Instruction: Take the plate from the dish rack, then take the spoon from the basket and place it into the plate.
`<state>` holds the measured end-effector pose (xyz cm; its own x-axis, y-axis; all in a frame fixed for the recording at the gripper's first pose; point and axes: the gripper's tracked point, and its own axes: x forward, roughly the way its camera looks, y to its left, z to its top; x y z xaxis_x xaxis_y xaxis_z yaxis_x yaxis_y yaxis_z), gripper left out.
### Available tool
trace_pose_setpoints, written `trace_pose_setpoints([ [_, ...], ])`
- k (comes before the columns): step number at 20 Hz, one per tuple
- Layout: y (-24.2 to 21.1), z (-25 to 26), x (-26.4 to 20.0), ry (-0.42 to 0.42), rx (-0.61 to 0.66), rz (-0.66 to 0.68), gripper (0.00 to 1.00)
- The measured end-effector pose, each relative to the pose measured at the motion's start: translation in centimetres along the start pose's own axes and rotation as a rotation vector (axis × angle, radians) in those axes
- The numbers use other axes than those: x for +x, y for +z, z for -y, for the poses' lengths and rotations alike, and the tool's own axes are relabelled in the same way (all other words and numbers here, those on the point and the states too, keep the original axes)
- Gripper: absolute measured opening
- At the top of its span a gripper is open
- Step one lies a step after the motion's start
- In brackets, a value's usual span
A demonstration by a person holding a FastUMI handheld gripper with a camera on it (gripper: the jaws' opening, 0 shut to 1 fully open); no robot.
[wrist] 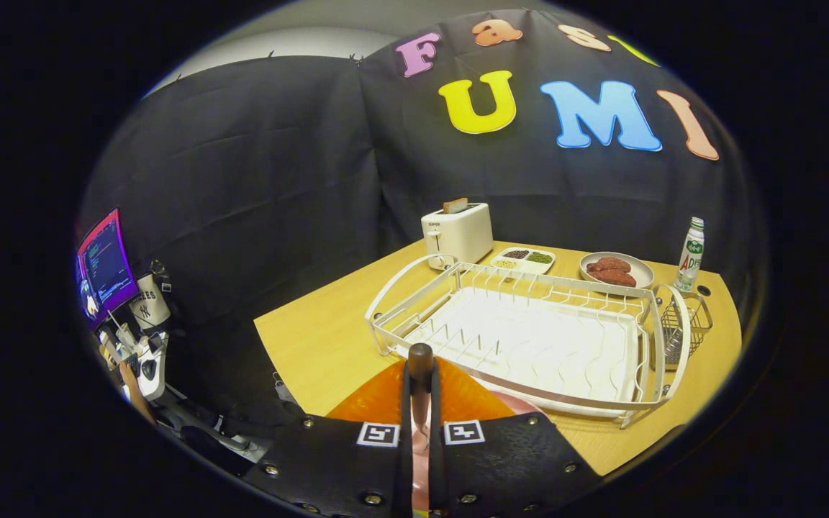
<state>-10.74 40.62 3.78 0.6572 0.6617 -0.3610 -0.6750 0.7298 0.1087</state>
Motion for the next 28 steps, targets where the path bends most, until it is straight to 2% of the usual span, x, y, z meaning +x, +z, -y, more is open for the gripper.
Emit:
trace_pose_setpoints([
  [4, -0.2, -0.5, -0.9, 0.008, -0.006, 0.002, 0.12],
  [9, 1.8, 0.0, -1.9, -0.001, -0.014, 0.052, 0.18],
  [19, 2.9, 3.2, -3.7, -0.069, 0.011, 0.087, 0.18],
  [25, 5.2, 3.8, -4.9, -0.092, -0.011, 0.136, 0.18],
  [28, 7.2, 4.9, -6.4, -0.131, -0.013, 0.188, 0.18],
])
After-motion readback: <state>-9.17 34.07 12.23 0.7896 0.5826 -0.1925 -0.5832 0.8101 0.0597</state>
